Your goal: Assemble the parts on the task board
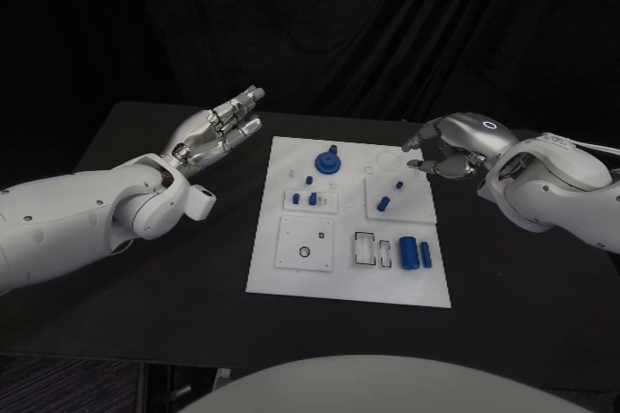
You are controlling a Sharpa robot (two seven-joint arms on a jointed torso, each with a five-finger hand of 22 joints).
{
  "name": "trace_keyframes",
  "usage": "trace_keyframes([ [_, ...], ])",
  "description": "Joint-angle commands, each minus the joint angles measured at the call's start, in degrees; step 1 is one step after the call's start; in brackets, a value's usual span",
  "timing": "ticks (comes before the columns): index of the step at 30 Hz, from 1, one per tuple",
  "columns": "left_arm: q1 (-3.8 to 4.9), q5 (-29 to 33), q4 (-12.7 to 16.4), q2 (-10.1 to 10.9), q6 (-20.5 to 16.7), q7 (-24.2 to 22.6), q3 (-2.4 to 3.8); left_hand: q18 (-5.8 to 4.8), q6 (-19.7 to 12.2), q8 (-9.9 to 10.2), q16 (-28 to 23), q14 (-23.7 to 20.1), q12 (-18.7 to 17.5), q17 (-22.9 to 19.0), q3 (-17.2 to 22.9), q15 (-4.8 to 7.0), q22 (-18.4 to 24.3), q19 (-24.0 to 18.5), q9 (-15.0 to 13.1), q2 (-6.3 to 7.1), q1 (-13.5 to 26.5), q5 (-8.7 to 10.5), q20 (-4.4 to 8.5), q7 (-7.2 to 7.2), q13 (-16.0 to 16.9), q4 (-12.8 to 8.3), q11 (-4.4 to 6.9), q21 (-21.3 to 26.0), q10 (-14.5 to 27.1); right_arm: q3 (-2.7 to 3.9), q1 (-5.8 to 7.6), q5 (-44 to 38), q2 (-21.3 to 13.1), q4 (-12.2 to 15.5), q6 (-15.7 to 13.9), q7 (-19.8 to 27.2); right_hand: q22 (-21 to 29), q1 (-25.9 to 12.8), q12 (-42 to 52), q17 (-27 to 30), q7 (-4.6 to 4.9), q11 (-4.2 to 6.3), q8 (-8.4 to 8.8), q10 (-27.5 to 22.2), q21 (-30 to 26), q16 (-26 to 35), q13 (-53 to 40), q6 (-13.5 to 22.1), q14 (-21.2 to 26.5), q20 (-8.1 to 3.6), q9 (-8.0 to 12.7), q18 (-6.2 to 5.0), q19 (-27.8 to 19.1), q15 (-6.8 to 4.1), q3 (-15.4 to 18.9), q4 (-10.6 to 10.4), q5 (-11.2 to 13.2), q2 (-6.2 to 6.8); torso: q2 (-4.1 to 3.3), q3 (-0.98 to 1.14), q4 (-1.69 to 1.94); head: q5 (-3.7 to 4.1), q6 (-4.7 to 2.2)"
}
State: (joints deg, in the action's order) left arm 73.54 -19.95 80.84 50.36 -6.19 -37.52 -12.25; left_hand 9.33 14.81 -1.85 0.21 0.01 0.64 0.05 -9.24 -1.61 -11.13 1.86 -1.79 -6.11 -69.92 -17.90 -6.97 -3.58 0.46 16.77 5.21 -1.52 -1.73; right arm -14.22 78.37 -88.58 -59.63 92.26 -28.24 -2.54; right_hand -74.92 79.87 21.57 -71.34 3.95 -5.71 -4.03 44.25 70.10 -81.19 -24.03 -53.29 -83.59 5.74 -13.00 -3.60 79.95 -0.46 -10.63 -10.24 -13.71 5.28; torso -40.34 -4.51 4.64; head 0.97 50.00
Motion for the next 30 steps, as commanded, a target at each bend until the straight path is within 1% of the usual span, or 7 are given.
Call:
trace_keyframes([
  [1,-0.60,4.2,0.8,0.4,7.5,-6.3,0.03,0.36,-1.1,0.3,-0.2,0.0,-0.3,0.0,-0.9,0.20,0.5,-0.5,0.2,-0.47,0.3,0.61,-0.06,-0.40,-0.1,0.0,0.22,0.3,0.4,0.03,-0.36,-6.1,-0.2,0.2,1.3,-1.5,-9.1,-0.8,-0.5,0.2,-0.21,0.14,0.16,0.5,-0.2,0.2,0.9,0.3,0.1,0.30,0.3,-0.84,0.0,0.26,0.5,-0.9,-0.2,0.16,-0.56,-0.50,0.21,0.30,0.00],
  [6,-1.75,4.3,1.6,1.1,8.2,-6.6,0.03,0.37,-1.8,0.3,-0.2,0.0,-0.4,0.0,-1.6,0.01,0.8,-0.5,0.2,-1.08,0.3,1.00,-0.23,-0.92,-0.2,0.0,0.47,0.3,0.6,0.03,-0.68,-8.0,-0.2,0.3,2.4,-1.9,-9.3,-1.1,-0.8,0.1,-0.44,0.23,0.35,0.6,0.1,0.0,1.8,0.8,0.0,0.22,0.7,-0.76,0.3,0.15,1.0,-1.4,-0.2,0.44,-1.01,-1.12,0.37,0.94,0.00],
  [13,-2.77,4.4,2.4,1.3,8.9,-6.9,0.04,0.34,-1.8,0.3,-0.2,0.0,-0.4,0.0,-1.9,-0.43,0.9,-0.5,0.2,-1.66,-0.4,0.38,-0.65,-0.93,-0.2,-0.1,0.26,0.2,0.6,0.02,-1.53,-8.8,0.2,-0.7,4.6,-2.5,-9.7,-0.1,-3.3,-0.4,0.47,0.15,0.11,4.8,1.2,-0.3,6.1,1.2,-0.7,0.24,2.7,-0.47,1.4,0.27,1.9,-2.2,-0.3,0.28,-1.30,-1.70,0.49,1.62,0.00],
  [20,-3.27,4.4,3.4,1.5,9.1,-7.1,0.04,0.35,-1.8,0.3,-0.2,0.0,-0.4,0.0,-2.2,-0.78,1.0,-0.4,0.2,-1.94,-1.1,-0.40,-1.04,-0.98,-0.2,-0.1,-0.14,0.2,0.6,0.02,-2.16,-8.9,0.7,-1.9,5.7,-3.3,-9.8,1.3,-5.3,-0.3,0.34,0.50,-0.02,9.5,1.4,-0.3,9.0,0.6,-1.0,0.35,4.0,-0.41,1.8,0.40,1.9,-2.1,-0.3,0.13,-1.07,-1.90,0.84,2.55,0.00],
  [22,-3.33,4.4,3.6,1.6,9.0,-7.1,0.04,0.36,-1.8,0.3,-0.2,0.0,-0.4,0.0,-2.2,-0.80,1.0,-0.4,0.2,-1.98,-1.2,-0.46,-1.07,-0.99,-0.2,-0.1,-0.17,0.2,0.6,0.02,-2.26,-8.9,0.9,-2.3,6.1,-3.5,-9.8,1.5,-5.7,-0.2,0.19,0.48,-0.12,9.6,1.3,-0.3,9.4,0.3,-0.9,0.31,4.0,-0.42,1.8,0.35,1.9,-2.0,-0.3,0.15,-0.89,-2.11,1.04,2.83,0.00],
  [24,-3.39,4.4,3.8,1.6,8.9,-7.0,0.04,0.38,-1.8,0.3,-0.2,0.0,-0.4,0.0,-2.2,-0.87,1.0,-0.4,0.2,-2.10,-1.4,-0.68,-1.17,-0.96,-0.2,-0.1,-0.24,0.2,0.6,0.02,-2.36,-8.9,1.1,-2.7,6.3,-3.7,-9.7,1.7,-6.0,0.0,0.20,0.45,-0.14,9.7,1.2,-0.2,9.7,0.2,-0.9,0.28,4.1,-0.44,1.8,0.27,1.9,-1.9,-0.3,0.20,-0.73,-2.27,1.06,2.98,0.00],
  [30,-3.52,4.4,4.2,1.7,8.3,-7.1,0.04,0.53,-1.7,0.2,-0.2,0.0,-0.3,0.0,-2.7,-1.45,1.3,-0.2,0.1,-2.35,-3.6,-2.35,-1.92,-0.83,-0.1,-0.1,-1.02,0.2,0.5,0.02,-2.54,-8.9,1.5,-3.6,6.7,-4.1,-9.6,1.9,-6.9,0.2,0.88,0.50,-0.47,10.3,0.8,0.0,10.5,-0.9,-0.8,0.18,4.2,-0.50,1.6,0.14,1.8,-2.0,-0.3,0.09,-0.57,-2.31,0.95,2.92,0.00],
])
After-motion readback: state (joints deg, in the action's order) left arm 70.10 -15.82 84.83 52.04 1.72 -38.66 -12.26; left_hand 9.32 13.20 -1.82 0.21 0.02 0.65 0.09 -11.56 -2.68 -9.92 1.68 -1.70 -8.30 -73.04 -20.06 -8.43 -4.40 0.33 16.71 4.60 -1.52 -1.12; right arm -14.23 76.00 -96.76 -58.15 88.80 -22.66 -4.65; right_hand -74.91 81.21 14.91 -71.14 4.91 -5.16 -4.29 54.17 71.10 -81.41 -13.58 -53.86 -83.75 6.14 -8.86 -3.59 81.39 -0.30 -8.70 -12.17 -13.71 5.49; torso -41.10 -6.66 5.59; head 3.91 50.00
